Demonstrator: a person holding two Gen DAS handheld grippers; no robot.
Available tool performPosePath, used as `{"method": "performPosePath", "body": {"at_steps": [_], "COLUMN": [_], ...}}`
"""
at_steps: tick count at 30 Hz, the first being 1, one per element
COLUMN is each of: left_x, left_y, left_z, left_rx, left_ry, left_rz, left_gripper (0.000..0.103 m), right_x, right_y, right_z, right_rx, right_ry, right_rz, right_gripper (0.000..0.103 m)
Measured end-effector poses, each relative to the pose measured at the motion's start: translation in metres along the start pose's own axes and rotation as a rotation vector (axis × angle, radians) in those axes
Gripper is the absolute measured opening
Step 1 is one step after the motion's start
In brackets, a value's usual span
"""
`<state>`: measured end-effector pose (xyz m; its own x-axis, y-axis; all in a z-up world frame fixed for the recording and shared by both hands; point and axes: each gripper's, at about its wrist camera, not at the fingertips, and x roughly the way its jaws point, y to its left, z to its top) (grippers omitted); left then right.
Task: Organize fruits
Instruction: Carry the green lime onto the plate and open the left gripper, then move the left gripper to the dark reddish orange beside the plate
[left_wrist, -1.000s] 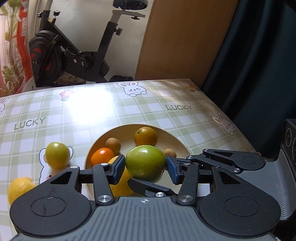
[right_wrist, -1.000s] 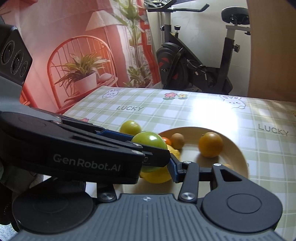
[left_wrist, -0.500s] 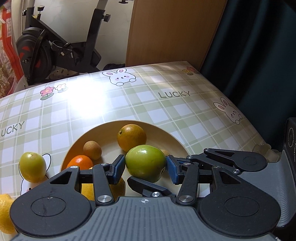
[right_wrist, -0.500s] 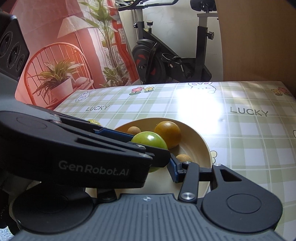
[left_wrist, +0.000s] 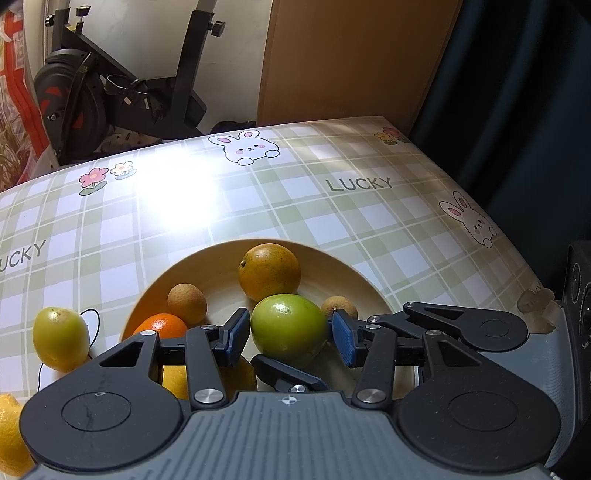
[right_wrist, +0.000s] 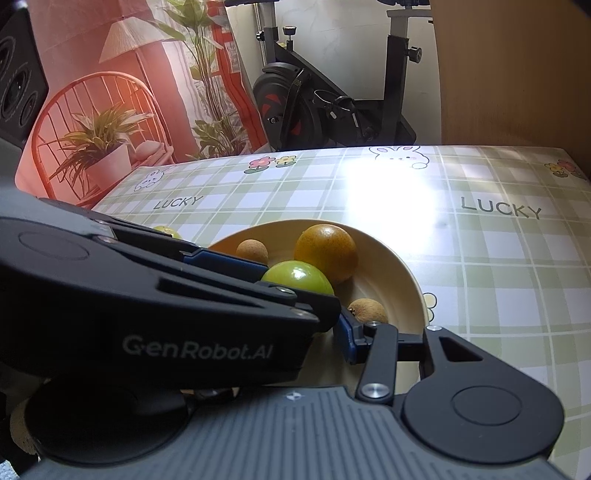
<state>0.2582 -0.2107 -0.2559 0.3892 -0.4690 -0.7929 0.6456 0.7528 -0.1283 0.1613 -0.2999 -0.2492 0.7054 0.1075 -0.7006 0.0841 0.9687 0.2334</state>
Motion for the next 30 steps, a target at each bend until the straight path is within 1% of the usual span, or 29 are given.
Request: {"method": "performPosePath", "body": {"at_steps": [4, 8, 9, 10, 13, 16, 23, 30], "left_x": [-0.002, -0.015, -0.019, -0.023, -0.040, -0.057, -0.105, -0.143], "left_y": [0.003, 0.014, 0.017, 0.019, 0.029, 0.041, 0.085, 0.131], "left_z": [0.000, 0.000, 0.000, 0.000, -0.001, -0.003, -0.004, -0.017], "left_rx": [-0.012, -0.066, -0.077, -0.085, -0.097, -0.102, -0.127, -0.136], "left_ry": [-0.003, -0.036, -0.046, -0.054, -0.089, -0.118, -0.192, -0.211], "left_rz": [-0.001, -0.031, -0.039, -0.046, -0.088, -0.092, -0.053, 0.004], "left_gripper": [0.052, 0.052, 0.052, 0.052, 0.052, 0.053, 0.053, 0.053], "right_x": [0.003, 0.002, -0.001, -0.004, -0.013, -0.024, -0.045, -0.049], "right_y": [0.002, 0.005, 0.006, 0.007, 0.011, 0.015, 0.027, 0.053], "right_z": [-0.001, 0.000, 0.000, 0.000, -0.003, -0.004, -0.003, 0.011], "right_rx": [0.016, 0.022, 0.022, 0.020, -0.003, -0.019, -0.033, -0.072], "right_ry": [-0.004, -0.010, -0.016, -0.020, -0.028, -0.044, -0.086, -0.114], "right_rz": [-0.020, -0.034, -0.038, -0.039, -0.052, -0.058, -0.044, 0.004], "right_gripper": [0.048, 0.050, 0.054, 0.055, 0.055, 0.055, 0.056, 0.056]}}
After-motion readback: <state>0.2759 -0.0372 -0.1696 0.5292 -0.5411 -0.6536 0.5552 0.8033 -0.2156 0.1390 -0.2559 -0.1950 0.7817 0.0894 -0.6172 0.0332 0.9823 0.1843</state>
